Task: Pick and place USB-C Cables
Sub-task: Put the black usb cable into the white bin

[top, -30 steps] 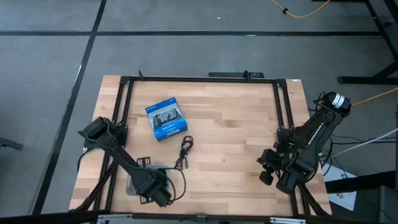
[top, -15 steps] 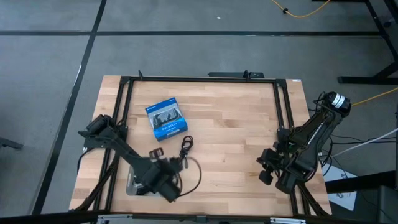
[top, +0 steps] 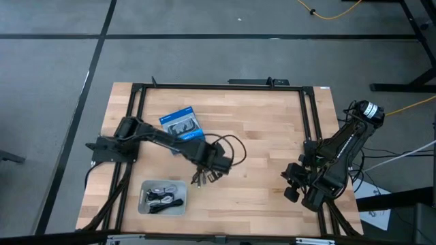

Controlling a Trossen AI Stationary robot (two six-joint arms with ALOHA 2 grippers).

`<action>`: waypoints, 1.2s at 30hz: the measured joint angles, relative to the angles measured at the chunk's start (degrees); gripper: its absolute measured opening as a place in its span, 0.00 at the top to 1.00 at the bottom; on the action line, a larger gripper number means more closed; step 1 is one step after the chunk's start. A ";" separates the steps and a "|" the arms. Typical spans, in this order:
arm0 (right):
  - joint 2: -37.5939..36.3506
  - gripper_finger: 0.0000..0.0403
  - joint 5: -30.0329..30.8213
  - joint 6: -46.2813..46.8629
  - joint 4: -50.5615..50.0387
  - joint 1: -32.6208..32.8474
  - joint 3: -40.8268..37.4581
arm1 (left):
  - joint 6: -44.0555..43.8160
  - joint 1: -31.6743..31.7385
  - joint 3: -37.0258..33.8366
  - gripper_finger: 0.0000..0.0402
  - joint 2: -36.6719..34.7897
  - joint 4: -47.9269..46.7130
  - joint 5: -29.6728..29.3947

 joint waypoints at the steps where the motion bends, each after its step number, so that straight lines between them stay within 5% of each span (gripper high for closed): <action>1: 0.00 0.90 0.00 0.00 -0.10 0.00 0.00 | 0.50 0.75 0.00 0.76 0.31 -0.41 1.09; 18: 0.00 0.90 -0.13 -0.37 -0.74 0.00 0.02 | 5.47 3.37 0.00 0.70 11.29 -0.64 9.81; 23: 0.00 0.90 -0.11 -0.34 -0.72 0.01 0.02 | 6.55 2.42 0.28 0.76 13.55 0.70 15.77; 27: 0.00 0.90 -0.11 -0.32 -0.70 0.02 0.02 | 6.80 0.54 1.69 0.94 13.87 1.70 13.22; 32: 0.00 0.90 -0.09 -0.22 -0.65 0.02 0.02 | 9.29 -1.49 11.22 0.95 12.61 0.65 10.18; 36: 0.00 0.90 -0.09 -0.20 -0.48 0.00 0.02 | 13.14 -2.49 20.46 0.95 10.55 -2.44 1.61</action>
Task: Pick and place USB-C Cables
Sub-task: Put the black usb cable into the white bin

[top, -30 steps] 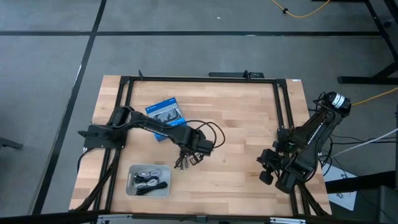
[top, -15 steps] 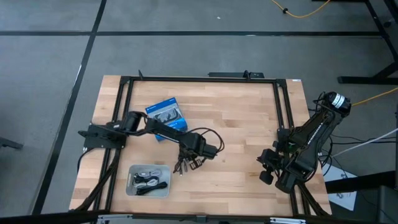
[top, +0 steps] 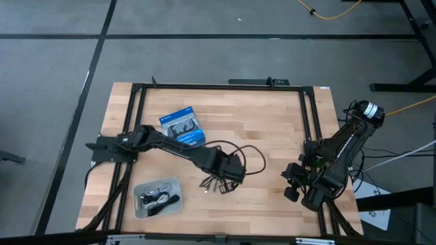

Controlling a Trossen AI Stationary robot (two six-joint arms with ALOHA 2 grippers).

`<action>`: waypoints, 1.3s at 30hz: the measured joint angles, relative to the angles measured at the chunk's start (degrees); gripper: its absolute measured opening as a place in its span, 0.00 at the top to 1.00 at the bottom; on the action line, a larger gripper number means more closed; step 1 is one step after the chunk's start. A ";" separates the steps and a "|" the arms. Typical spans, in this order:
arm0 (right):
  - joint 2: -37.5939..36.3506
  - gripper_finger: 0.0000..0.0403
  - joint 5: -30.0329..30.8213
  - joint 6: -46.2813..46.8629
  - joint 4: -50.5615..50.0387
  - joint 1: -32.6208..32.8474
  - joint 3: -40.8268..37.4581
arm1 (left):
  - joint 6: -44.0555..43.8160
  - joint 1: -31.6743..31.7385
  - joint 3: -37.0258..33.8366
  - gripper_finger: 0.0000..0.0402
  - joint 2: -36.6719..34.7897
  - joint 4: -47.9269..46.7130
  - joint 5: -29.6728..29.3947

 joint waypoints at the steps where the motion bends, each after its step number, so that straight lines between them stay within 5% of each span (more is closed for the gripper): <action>1: 0.00 0.90 0.00 0.01 0.00 0.00 0.00 | 0.02 -0.49 2.12 0.95 -0.06 -2.61 -2.31; 6: 0.02 0.90 -0.02 0.02 0.49 0.00 -0.02 | -5.77 -3.83 11.97 0.95 -0.90 -21.99 -5.78; 10: 0.02 0.90 0.00 0.02 0.52 0.04 -0.02 | -9.39 -7.10 10.30 0.95 -1.76 -22.17 -2.00; 19: 0.02 0.90 0.04 0.02 0.37 0.04 -0.04 | -20.16 -15.59 -3.52 0.95 -4.06 -22.54 8.55; 24: 0.03 0.90 0.10 0.02 0.45 0.04 -0.09 | -24.37 -20.41 -9.06 0.95 -7.12 -22.44 9.53; 30: 0.02 0.90 0.11 0.22 0.90 0.04 -0.09 | -20.00 -24.98 -14.78 0.95 -11.32 -22.48 6.85; 39: 0.02 0.90 0.07 0.24 1.67 0.04 -0.09 | -16.85 -25.36 -23.10 0.89 -11.13 -20.82 10.75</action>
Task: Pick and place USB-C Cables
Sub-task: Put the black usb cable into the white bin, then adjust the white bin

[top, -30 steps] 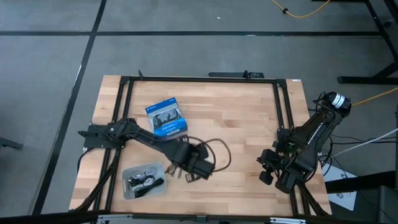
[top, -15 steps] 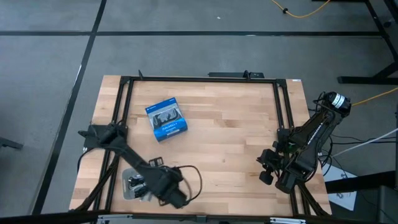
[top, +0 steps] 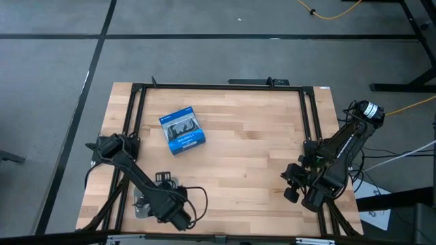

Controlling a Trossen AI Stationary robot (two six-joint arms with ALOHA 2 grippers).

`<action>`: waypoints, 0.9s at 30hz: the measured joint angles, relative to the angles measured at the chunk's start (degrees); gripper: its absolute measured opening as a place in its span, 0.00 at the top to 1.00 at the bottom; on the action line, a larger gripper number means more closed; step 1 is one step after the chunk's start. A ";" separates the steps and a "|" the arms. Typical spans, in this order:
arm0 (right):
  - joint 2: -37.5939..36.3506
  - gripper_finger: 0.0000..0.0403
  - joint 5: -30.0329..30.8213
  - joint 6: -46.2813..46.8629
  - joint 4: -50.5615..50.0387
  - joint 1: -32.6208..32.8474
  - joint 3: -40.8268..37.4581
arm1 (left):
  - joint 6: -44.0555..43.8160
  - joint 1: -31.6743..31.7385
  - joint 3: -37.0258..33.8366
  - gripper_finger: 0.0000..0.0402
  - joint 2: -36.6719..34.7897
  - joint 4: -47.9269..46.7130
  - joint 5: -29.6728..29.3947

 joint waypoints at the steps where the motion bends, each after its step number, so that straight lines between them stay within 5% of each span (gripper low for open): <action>1: 0.00 0.90 0.00 0.00 -0.02 0.00 0.00 | 0.02 0.06 -0.28 0.86 0.00 0.13 -0.09; 11: 0.00 0.90 -0.09 -0.04 -0.04 0.00 0.00 | 0.39 0.97 -0.66 0.79 -0.01 2.49 0.93; 23: 0.00 0.90 -0.09 -0.20 -0.42 0.00 0.00 | -13.61 -1.21 -0.20 0.79 -1.40 -1.77 11.05; 27: 0.00 0.90 -0.09 -0.22 -0.42 0.00 0.00 | -16.45 -3.63 -1.54 0.82 -1.40 -1.81 19.44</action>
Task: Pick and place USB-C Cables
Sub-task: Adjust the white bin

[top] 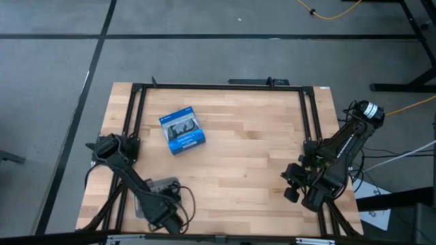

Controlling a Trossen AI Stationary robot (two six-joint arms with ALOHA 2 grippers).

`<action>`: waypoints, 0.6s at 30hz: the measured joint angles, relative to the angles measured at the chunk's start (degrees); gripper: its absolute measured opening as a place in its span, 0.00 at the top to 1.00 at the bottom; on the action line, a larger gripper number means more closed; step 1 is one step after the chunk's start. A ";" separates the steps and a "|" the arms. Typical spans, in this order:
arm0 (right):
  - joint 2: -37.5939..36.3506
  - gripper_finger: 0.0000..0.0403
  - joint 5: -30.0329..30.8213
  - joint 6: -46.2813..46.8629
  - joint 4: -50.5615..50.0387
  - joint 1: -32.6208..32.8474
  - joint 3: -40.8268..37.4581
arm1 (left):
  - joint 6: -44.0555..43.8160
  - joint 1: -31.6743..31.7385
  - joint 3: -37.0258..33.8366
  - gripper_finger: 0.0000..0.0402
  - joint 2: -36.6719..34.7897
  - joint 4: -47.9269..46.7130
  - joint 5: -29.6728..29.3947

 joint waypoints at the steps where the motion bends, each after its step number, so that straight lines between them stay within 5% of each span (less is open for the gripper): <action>1: 0.00 0.90 0.00 -0.01 0.00 0.00 -0.01 | -1.28 -0.70 -0.18 0.83 0.00 0.01 1.80; 9: 0.00 0.90 0.02 -0.16 -0.02 0.00 -0.02 | -13.48 -6.86 -0.98 0.99 -4.11 0.24 5.05; 18: 0.00 0.90 0.02 -0.09 0.04 0.00 -0.02 | -11.83 -9.49 -8.04 1.00 -4.15 0.12 8.80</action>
